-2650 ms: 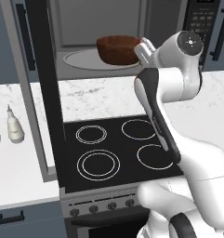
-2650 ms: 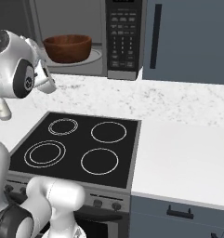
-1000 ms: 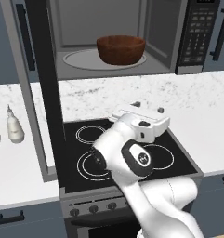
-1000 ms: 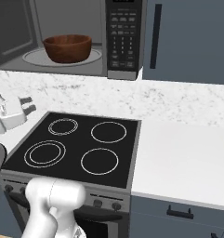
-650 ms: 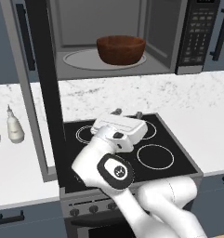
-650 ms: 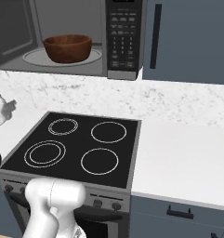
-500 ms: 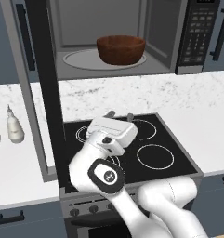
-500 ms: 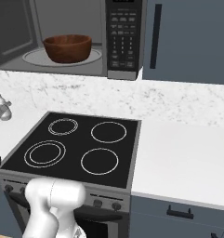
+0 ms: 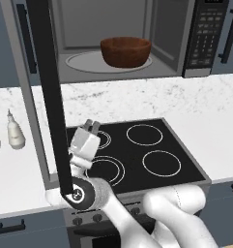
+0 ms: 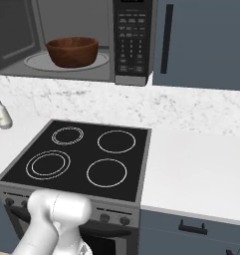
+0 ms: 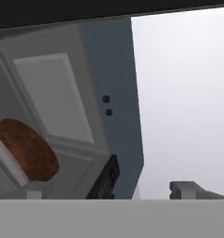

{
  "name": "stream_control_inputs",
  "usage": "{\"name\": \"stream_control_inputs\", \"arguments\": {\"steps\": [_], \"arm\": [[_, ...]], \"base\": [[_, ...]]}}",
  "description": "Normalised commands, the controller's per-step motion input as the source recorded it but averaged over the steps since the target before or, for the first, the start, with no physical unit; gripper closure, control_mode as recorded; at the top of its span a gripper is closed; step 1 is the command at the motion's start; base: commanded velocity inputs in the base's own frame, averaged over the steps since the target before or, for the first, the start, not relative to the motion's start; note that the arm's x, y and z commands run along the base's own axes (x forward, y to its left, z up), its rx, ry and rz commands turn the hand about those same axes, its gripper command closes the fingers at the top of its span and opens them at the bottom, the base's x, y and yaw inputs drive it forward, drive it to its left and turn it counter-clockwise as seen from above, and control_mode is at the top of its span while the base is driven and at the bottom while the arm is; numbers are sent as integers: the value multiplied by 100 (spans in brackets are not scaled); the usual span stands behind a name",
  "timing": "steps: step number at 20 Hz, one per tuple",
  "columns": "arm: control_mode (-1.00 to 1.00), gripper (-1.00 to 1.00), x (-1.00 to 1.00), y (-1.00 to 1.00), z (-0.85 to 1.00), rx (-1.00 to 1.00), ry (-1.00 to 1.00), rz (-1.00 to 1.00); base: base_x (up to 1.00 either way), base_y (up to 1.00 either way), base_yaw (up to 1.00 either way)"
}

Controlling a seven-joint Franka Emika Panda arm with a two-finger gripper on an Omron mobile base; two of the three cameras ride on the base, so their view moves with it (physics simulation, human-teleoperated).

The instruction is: Pick the eggplant from the sink and place it in the bowl. Then pick the bowl and place it in the microwave. Then close the microwave door and press the start button.

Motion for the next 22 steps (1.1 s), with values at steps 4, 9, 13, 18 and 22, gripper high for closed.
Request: {"name": "stream_control_inputs", "arguments": {"steps": [4, 9, 13, 18, 22], "arm": [[-100, -100, 9, 65, -8, -18, 0, -16], [-100, -100, 21, 36, -30, -13, 1, -7], [-100, -100, 20, 53, -18, -8, 6, -8], [-100, -100, 29, 59, -14, -8, 10, -11], [-100, -100, 28, 57, -20, -9, 10, -11]], "base": [[0, 0, 0], [0, 0, 0], [0, 0, 0], [0, 0, 0], [0, 0, 0]]}}
